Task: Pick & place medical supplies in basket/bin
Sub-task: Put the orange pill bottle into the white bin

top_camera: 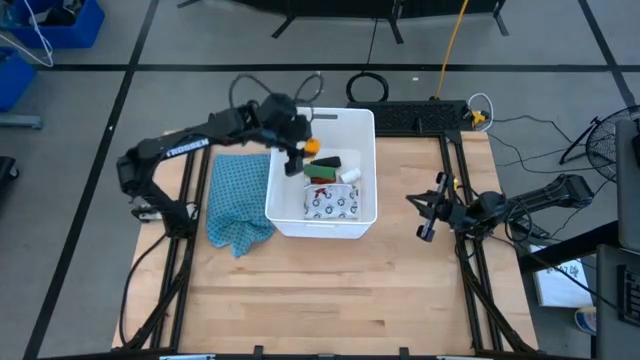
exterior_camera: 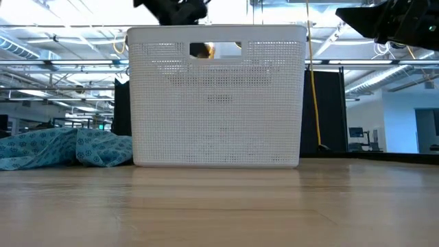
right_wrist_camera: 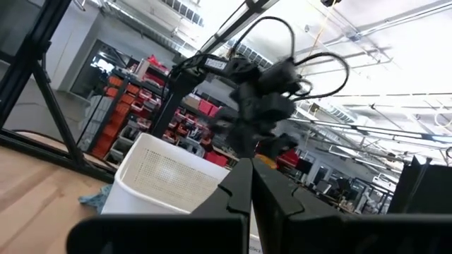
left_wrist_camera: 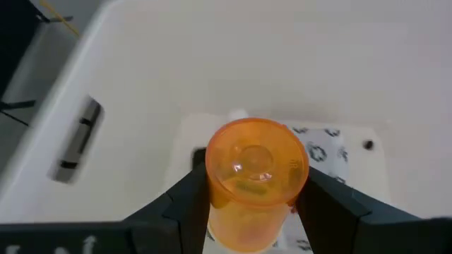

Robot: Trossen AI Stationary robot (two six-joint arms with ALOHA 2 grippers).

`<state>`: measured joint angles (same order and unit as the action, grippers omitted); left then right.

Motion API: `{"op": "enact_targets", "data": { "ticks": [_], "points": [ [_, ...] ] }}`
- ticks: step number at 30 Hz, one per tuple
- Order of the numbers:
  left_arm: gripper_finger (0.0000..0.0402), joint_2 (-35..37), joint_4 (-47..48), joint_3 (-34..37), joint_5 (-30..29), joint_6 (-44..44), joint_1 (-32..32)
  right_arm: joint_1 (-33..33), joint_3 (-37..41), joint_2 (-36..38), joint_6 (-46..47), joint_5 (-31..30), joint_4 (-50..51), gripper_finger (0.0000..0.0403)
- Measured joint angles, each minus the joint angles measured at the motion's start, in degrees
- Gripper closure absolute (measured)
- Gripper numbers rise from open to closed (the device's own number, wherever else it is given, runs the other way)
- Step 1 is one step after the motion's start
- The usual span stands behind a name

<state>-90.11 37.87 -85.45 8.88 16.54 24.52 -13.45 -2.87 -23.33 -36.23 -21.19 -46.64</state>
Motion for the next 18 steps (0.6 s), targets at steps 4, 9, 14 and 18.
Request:
{"op": "enact_targets", "data": {
  "ticks": [4, 9, 14, 18],
  "points": [
    [0.0216, -7.0, 6.9, -13.2, -0.5, 2.7, 0.6, 0.0, 0.0, 0.0, -0.3, 0.0, -0.3, 0.0403],
    [0.0216, -19.7, 11.2, -27.3, 1.9, 4.6, 1.4, 0.0, 0.0, 0.0, 0.0, 0.0, -0.3, 0.0403],
    [0.0216, -31.8, 16.8, -34.1, 5.9, 4.4, 1.9, 0.0, 0.0, 0.0, 1.0, 0.0, -0.1, 0.0403],
    [0.0216, -37.6, 20.3, -35.0, 6.3, 3.8, 1.7, 0.0, 0.0, 0.0, 0.9, 0.1, 0.2, 0.0403]
  ]
}}
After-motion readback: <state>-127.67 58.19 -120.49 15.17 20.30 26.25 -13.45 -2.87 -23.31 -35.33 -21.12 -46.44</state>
